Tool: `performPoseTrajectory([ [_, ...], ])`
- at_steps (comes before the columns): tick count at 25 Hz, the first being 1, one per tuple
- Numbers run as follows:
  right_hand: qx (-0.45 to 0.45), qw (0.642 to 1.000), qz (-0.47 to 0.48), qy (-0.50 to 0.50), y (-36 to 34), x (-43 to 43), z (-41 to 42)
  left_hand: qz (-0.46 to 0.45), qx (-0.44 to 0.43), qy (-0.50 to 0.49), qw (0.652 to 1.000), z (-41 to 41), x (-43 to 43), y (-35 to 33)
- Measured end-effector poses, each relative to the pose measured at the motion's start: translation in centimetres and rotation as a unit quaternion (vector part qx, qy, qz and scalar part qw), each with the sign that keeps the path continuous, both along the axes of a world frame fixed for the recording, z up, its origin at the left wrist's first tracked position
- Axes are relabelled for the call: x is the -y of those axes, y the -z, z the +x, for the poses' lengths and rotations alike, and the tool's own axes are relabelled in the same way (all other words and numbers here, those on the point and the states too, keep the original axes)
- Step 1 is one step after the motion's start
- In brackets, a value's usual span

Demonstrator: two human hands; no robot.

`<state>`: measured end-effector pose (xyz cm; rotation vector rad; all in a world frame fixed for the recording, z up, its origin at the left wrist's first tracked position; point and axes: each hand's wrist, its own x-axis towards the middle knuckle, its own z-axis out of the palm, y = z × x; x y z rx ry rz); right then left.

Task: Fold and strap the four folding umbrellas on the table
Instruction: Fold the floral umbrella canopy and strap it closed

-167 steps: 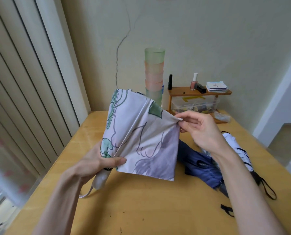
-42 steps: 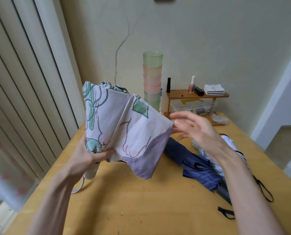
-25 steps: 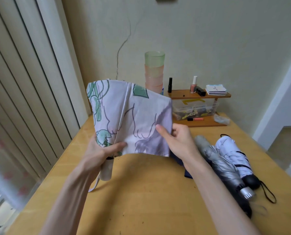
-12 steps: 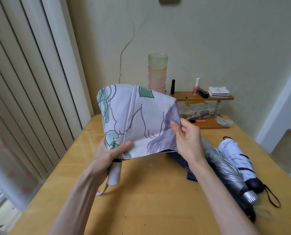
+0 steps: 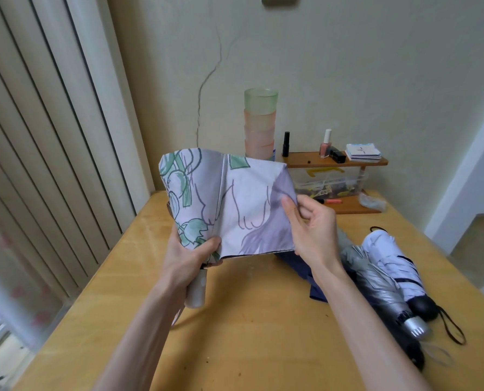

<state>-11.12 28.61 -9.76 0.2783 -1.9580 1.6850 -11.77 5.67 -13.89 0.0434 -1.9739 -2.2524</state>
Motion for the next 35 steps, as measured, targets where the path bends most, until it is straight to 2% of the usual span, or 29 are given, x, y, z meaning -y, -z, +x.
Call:
performPoseTrajectory([
  [5, -0.041, 0.998, 0.006, -0.052, -3.0, 1.9, 1.7, -0.041, 0.011, 0.082, 0.996, 0.4, -0.1, -0.3],
  [9, 0.010, 0.997, 0.029, -0.070, -5.9, 4.7, 1.6, -0.099, -0.034, 0.207, 0.973, 0.3, -0.1, -0.3],
  [12, 0.046, 0.987, 0.150, -0.017, -7.4, 7.7, 0.4, -0.141, -0.021, 0.193, 0.971, 1.2, -1.4, -0.7],
  [14, 0.086, 0.972, 0.214, -0.053, -7.8, 9.1, -0.2, -0.081, -0.024, 0.168, 0.982, 2.0, -2.4, -1.3],
  [15, 0.100, 0.968, 0.210, -0.095, -8.1, 9.3, -0.3, -0.041, -0.023, 0.163, 0.986, 2.1, -2.5, -1.4],
  [17, 0.064, 0.981, 0.135, -0.123, -8.6, 8.6, -0.6, 0.004, -0.006, 0.157, 0.988, 2.2, -1.9, -1.6],
  [19, -0.017, 0.994, 0.098, -0.053, -9.4, 6.8, -0.9, 0.019, 0.002, 0.154, 0.988, 2.3, -1.0, -1.8],
  [21, -0.073, 0.985, 0.153, 0.028, -10.2, 5.3, -1.3, 0.009, 0.002, 0.169, 0.986, 2.4, -0.5, -2.1],
  [23, -0.094, 0.972, 0.210, 0.039, -10.6, 4.6, -2.0, -0.010, -0.017, 0.194, 0.981, 2.7, -0.1, -2.3],
  [28, -0.077, 0.959, 0.270, -0.037, -12.9, 4.1, -1.9, -0.051, -0.044, 0.232, 0.970, 2.3, 0.7, -2.0],
  [35, 0.004, 0.958, 0.283, -0.052, -14.7, 3.8, -1.4, -0.075, -0.066, 0.243, 0.965, 2.3, 0.8, -2.1],
])
